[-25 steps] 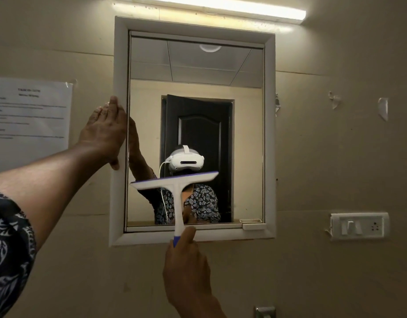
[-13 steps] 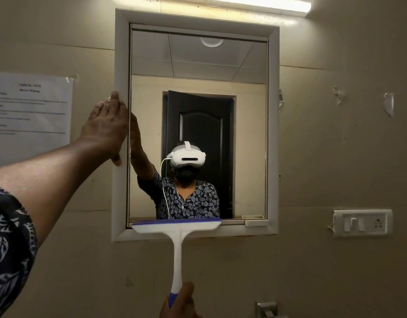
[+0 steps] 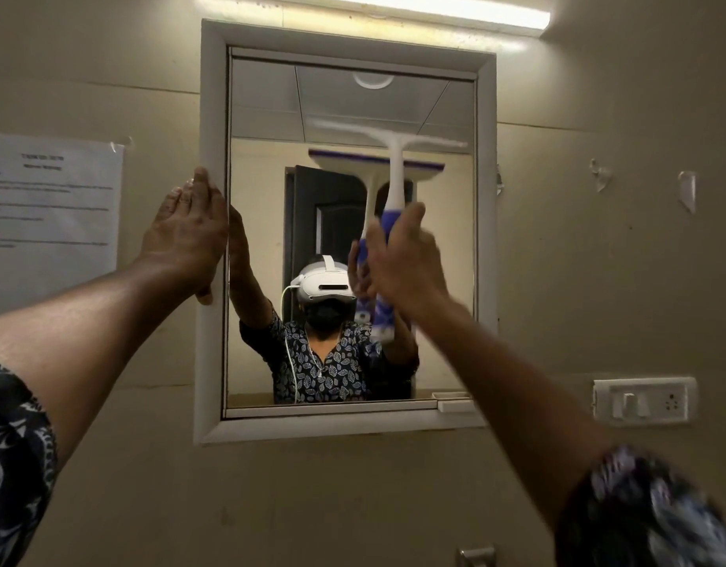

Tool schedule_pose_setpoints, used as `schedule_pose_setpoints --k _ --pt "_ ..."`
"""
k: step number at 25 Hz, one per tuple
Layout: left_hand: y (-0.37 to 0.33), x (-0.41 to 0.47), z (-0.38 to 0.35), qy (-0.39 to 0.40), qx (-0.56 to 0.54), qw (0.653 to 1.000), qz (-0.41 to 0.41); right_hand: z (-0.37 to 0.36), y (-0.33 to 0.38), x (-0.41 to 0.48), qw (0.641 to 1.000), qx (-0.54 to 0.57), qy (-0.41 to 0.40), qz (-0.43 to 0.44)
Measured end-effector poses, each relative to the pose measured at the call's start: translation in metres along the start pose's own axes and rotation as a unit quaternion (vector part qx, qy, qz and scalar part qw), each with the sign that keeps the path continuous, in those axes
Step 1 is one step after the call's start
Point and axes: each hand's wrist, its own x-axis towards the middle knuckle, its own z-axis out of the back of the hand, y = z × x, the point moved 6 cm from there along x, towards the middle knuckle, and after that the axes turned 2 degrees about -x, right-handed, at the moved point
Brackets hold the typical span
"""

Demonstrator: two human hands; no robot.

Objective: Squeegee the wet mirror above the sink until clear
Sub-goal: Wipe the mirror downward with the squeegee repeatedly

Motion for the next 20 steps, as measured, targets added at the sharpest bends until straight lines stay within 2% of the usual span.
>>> schedule_pose_setpoints --k 3,9,14,20 --pt "0.000 0.003 -0.007 0.007 0.013 1.000 -0.005 0.026 0.020 0.069 0.999 -0.031 -0.026 0.015" --pt "-0.001 0.005 -0.008 0.001 0.013 1.000 -0.012 0.030 0.004 0.108 0.992 -0.111 0.021 -0.050" --pt "-0.001 0.003 -0.007 0.001 0.015 1.000 -0.010 0.023 -0.016 0.079 0.990 -0.121 0.038 -0.058" --pt "-0.001 0.002 -0.006 -0.019 0.014 1.000 -0.012 0.001 -0.063 -0.012 0.988 -0.116 0.048 -0.086"
